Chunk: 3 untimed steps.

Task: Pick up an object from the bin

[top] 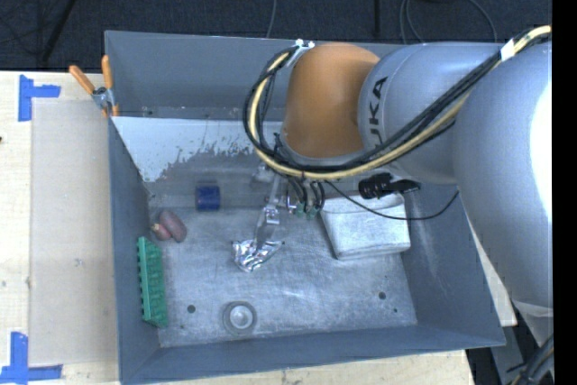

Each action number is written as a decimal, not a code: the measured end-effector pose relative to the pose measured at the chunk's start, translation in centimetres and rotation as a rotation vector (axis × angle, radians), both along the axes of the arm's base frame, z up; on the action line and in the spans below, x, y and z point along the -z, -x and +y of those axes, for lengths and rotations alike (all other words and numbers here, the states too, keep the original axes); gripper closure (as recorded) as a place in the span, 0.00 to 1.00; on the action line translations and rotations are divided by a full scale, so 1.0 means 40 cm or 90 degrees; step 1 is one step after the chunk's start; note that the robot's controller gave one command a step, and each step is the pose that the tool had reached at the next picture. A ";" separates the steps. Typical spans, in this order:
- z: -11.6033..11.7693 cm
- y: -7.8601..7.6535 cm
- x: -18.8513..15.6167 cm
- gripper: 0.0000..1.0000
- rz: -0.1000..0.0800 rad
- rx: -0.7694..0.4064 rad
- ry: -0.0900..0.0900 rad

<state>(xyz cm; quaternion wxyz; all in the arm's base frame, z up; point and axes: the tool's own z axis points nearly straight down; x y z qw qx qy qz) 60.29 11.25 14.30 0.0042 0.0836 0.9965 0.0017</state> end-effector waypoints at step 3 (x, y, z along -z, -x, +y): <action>-0.069 0.103 -0.156 1.00 0.001 0.063 0.000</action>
Offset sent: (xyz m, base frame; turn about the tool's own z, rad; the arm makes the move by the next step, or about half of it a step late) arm -0.0319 -0.0267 -0.0699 0.1669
